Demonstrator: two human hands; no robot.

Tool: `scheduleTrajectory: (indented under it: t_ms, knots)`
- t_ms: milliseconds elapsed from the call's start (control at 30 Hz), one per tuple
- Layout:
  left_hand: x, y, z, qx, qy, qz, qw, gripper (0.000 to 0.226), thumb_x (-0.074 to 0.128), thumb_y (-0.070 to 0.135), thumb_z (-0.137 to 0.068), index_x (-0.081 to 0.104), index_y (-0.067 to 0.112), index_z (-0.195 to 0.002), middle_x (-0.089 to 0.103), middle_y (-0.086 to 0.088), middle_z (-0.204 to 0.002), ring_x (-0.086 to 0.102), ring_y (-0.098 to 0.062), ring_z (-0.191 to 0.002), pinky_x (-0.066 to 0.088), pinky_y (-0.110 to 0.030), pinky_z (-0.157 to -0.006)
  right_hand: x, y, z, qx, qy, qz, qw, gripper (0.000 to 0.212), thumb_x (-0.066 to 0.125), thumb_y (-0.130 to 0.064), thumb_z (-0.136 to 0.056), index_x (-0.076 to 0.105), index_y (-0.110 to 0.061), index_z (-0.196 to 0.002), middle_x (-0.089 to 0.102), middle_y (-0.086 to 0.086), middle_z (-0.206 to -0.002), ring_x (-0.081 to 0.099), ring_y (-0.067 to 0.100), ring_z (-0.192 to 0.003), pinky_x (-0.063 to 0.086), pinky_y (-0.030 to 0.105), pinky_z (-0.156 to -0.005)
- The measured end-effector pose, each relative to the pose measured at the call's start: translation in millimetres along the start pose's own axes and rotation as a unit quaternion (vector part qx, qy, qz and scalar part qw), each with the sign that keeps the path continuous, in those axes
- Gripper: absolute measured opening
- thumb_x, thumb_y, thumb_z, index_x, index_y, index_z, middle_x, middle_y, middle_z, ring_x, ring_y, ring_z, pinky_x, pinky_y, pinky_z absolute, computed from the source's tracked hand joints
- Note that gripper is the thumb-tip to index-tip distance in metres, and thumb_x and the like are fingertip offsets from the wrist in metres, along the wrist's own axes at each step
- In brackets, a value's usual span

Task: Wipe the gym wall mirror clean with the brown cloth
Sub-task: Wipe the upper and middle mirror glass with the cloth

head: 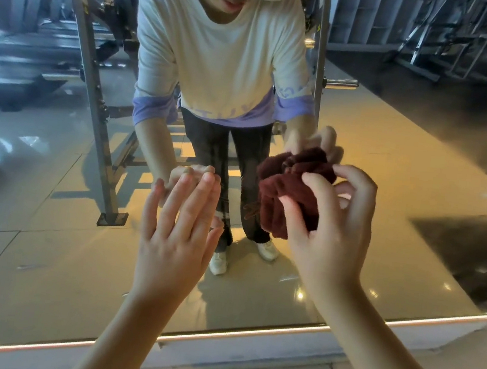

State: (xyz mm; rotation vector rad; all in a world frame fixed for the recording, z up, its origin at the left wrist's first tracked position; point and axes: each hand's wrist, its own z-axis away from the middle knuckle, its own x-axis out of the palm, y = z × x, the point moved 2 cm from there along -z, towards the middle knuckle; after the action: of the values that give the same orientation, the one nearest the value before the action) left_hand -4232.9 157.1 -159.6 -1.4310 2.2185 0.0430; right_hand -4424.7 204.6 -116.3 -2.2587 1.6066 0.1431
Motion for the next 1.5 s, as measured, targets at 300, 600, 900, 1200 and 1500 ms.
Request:
scheduleTrajectory:
  t_ms: [300, 600, 900, 1200, 1500]
  knots:
    - [0, 2, 0, -0.005, 0.001, 0.001, 1.0, 0.075, 0.073, 0.019, -0.09, 0.033, 0.005, -0.151, 0.034, -0.011, -0.154, 0.03, -0.029, -0.144, 0.019, -0.05, -0.122, -12, 12, -18, 0.068, 0.11, -0.044, 0.991, 0.025, 0.07, -0.017, -0.092, 0.058, -0.012, -0.114, 0.052, 0.015, -0.122, 0.06, 0.031, -0.105, 0.056, 0.033, -0.083]
    - [1, 2, 1, -0.004, 0.01, -0.012, 1.0, 0.072, 0.073, 0.019, -0.089, 0.036, 0.004, -0.15, 0.035, -0.011, -0.153, 0.034, -0.03, -0.141, 0.021, -0.05, -0.121, -10, 2, -15, 0.136, 0.081, -0.031, 0.987, 0.032, 0.075, -0.031, -0.084, 0.065, -0.001, -0.088, 0.058, 0.015, -0.097, 0.054, 0.014, -0.083, 0.041, 0.013, -0.067]
    - [1, 1, 2, -0.006, -0.002, -0.005, 1.0, 0.072, 0.071, 0.021, -0.092, 0.033, 0.005, -0.151, 0.034, -0.011, -0.154, 0.033, -0.031, -0.142, 0.02, -0.05, -0.122, -9, -6, -15, 0.152, 0.106, -0.03, 0.982, 0.031, 0.076, -0.026, -0.083, 0.06, 0.0, -0.08, 0.056, 0.013, -0.083, 0.039, 0.002, -0.073, 0.034, 0.005, -0.061]
    - [1, 1, 3, -0.006, -0.004, -0.005, 1.0, 0.076, 0.071, 0.021, -0.092, 0.029, 0.006, -0.153, 0.033, -0.011, -0.155, 0.028, -0.029, -0.145, 0.017, -0.05, -0.123, -3, -11, -3, 0.08, 0.127, 0.007, 0.989, 0.013, 0.062, -0.005, -0.095, 0.073, 0.001, -0.1, 0.059, 0.023, -0.113, 0.056, 0.013, -0.076, 0.047, 0.018, -0.065]
    - [2, 1, 3, -0.002, -0.005, -0.009, 1.0, 0.074, 0.069, 0.022, -0.093, 0.029, 0.005, -0.153, 0.033, -0.012, -0.154, 0.025, -0.028, -0.146, 0.017, -0.049, -0.123, -14, -2, 19, -0.065, -0.134, 0.075, 0.986, 0.055, 0.07, 0.0, -0.079, 0.053, -0.003, -0.132, 0.034, 0.018, -0.144, 0.048, 0.029, -0.116, 0.048, 0.029, -0.089]
